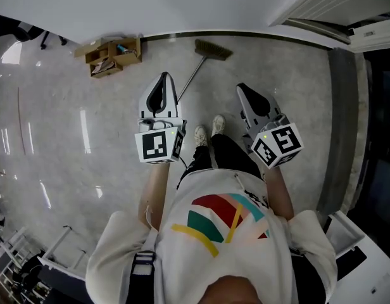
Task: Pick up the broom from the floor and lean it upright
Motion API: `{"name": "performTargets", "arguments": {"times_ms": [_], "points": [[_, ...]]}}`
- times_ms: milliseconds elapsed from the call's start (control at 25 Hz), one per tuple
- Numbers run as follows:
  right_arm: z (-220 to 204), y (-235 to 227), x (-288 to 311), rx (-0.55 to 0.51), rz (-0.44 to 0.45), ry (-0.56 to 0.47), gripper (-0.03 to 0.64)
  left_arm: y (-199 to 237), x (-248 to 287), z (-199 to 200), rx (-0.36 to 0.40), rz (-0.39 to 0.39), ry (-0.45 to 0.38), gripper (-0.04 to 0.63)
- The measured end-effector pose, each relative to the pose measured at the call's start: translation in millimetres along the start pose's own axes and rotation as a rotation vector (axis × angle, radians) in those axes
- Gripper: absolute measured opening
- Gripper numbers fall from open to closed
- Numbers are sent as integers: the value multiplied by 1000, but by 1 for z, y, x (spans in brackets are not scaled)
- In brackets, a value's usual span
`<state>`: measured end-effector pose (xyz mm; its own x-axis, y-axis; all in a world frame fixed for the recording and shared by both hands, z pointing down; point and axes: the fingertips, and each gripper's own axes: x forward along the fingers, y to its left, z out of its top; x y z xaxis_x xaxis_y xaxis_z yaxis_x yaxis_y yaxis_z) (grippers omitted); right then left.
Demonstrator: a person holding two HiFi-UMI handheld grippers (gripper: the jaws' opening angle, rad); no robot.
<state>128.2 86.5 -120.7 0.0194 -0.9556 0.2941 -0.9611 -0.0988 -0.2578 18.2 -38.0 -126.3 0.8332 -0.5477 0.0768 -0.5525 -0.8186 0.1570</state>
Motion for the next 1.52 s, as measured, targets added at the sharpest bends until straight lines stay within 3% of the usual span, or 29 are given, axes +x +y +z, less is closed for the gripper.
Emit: {"name": "performTargets", "arguments": {"times_ms": [280, 440, 560, 840, 1000, 1080, 1160, 1240, 1360, 1400, 1440, 1520], "points": [[-5, -16, 14, 72, 78, 24, 15, 3, 6, 5, 35, 62, -13, 44], [10, -28, 24, 109, 140, -14, 15, 12, 18, 3, 58, 119, -1, 44], [12, -44, 26, 93, 180, 0, 15, 2, 22, 8, 63, 157, -13, 46], [5, -70, 70, -68, 246, 35, 15, -1, 43, -9, 129, 188, 74, 44], [-9, -53, 94, -104, 434, 129, 15, 14, 40, -8, 95, 260, 25, 44], [-15, -47, 107, -200, 480, 167, 14, 29, 37, -14, 81, 311, 23, 45], [-11, -32, 122, -325, 531, 107, 15, 50, 35, -23, 79, 356, 31, 45], [-10, -11, 141, -397, 593, 11, 15, 73, 32, -37, 63, 399, 29, 44], [-52, 7, 185, -402, 707, 41, 27, 112, 31, -88, 54, 466, 24, 46], [-73, 13, 202, -392, 765, 50, 117, 126, 29, -115, 45, 494, 31, 45], [-98, 20, 219, -386, 830, 55, 165, 141, 26, -145, 28, 524, 41, 45], [-164, 32, 251, -427, 952, 92, 213, 173, 16, -210, -16, 581, 49, 44]]}}
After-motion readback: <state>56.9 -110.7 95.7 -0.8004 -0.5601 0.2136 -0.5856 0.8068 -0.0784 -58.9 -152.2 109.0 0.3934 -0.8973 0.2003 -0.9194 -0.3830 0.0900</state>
